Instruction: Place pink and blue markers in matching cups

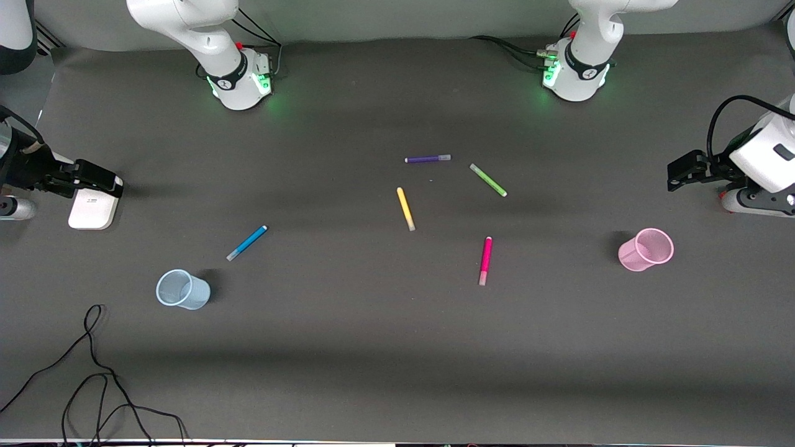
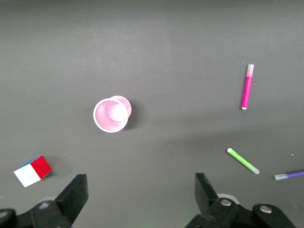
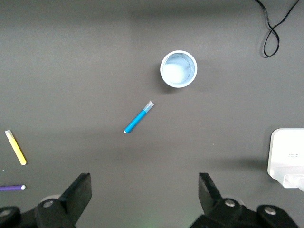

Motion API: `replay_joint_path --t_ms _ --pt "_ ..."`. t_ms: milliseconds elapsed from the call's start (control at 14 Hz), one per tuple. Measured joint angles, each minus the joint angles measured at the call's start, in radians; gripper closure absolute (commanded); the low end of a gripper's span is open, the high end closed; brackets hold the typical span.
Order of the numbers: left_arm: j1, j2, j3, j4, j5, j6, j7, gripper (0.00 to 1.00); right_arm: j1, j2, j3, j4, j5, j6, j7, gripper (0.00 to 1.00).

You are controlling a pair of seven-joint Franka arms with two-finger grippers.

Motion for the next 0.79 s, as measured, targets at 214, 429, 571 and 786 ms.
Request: replay_joint_path --t_ms 214,429,571,786 --pt "0.0 0.0 0.0 0.0 0.0 0.0 0.0 0.0 0.001 0.0 0.002 0.001 0.0 -0.009 0.0 0.0" --pt "0.0 0.0 0.0 0.0 0.0 0.0 0.0 0.0 0.018 0.002 0.005 0.0 0.0 -0.028 0.001 0.0" --pt "0.0 0.0 0.0 0.0 0.0 0.0 0.0 0.0 0.021 0.006 0.005 -0.001 0.002 -0.037 0.006 0.0" --pt "0.0 0.0 0.0 0.0 0.0 0.0 0.0 0.0 0.02 0.018 0.002 -0.004 0.02 -0.081 0.098 0.0"
